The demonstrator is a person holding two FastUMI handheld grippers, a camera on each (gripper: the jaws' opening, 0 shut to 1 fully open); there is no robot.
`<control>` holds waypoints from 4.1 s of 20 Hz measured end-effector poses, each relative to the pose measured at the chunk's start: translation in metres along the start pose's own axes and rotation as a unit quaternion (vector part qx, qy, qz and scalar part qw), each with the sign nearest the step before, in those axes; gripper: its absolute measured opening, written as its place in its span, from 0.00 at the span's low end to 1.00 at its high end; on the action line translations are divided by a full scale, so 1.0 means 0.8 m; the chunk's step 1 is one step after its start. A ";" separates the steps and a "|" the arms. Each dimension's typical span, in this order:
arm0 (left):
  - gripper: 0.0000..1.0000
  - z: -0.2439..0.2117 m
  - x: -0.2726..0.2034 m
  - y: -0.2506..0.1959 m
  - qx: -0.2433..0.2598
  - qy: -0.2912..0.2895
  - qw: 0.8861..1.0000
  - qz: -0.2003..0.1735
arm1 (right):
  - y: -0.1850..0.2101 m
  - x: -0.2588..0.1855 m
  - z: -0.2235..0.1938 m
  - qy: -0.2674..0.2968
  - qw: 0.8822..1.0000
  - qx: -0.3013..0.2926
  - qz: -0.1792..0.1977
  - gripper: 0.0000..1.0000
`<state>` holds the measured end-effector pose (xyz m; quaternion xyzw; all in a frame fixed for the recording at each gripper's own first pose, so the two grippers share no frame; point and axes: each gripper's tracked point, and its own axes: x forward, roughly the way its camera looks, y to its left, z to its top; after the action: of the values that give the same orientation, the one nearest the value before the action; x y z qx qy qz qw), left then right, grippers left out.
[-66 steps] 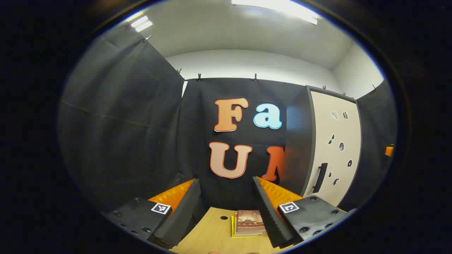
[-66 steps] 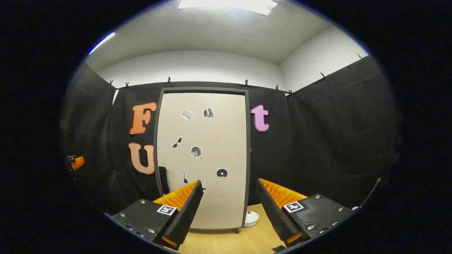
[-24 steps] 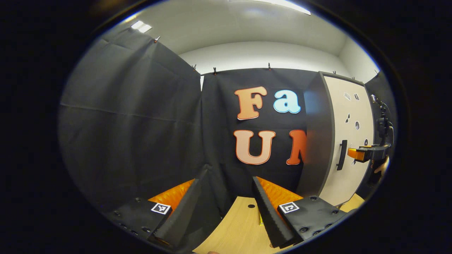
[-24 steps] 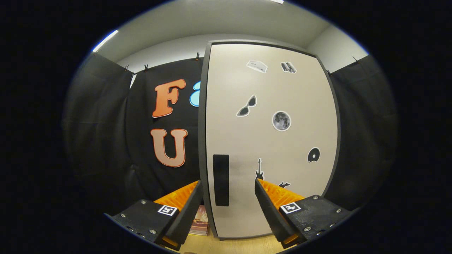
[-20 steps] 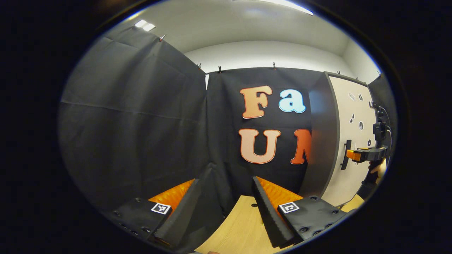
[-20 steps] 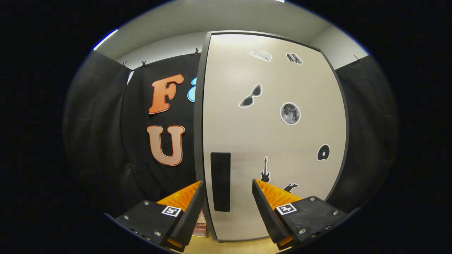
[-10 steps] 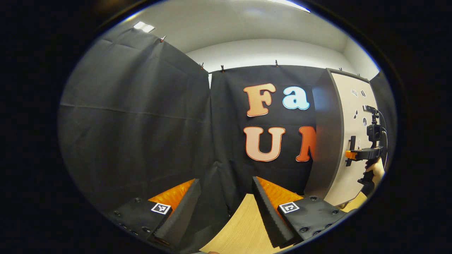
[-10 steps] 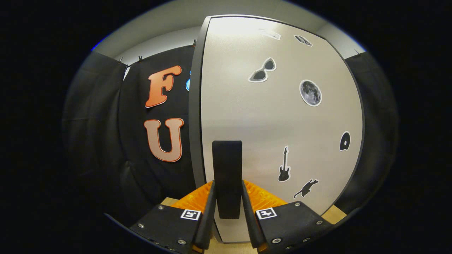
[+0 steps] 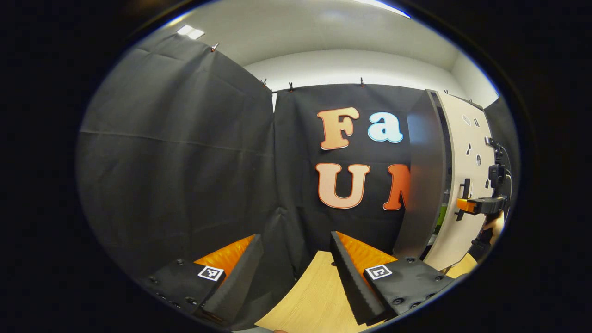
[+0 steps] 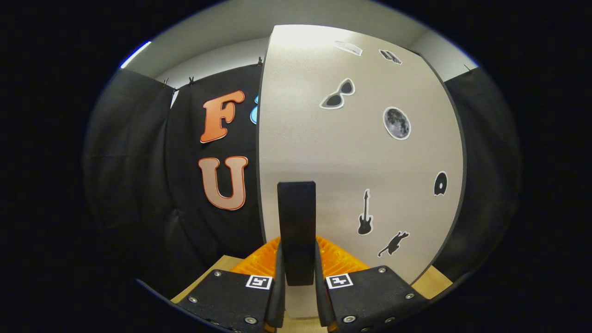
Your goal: Open the cabinet door with the right hand, grasp the bottle in the cabinet with the left hand and place it on the coaster, then close the cabinet door with the right hand.
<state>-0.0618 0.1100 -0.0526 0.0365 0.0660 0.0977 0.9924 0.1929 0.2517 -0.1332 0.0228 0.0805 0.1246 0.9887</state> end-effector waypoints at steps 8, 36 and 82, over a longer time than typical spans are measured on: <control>0.95 0.009 -0.009 -0.016 -0.006 0.009 0.998 -0.060 | -0.051 -0.136 -0.007 -0.016 1.000 -0.002 -0.004 0.27; 0.93 0.030 -0.019 -0.436 -0.023 0.019 0.949 -0.315 | -0.358 -0.344 -0.005 -0.019 0.984 0.022 -0.177 0.02; 0.79 -0.038 0.172 -0.634 0.018 0.053 0.969 -0.239 | -0.550 -0.370 -0.013 -0.020 0.962 0.048 -0.267 0.93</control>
<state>0.1638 -0.3570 -0.1433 0.0319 0.1266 -0.1421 0.9812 0.0151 -0.2479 -0.1266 0.0500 0.0699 -0.1488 0.9851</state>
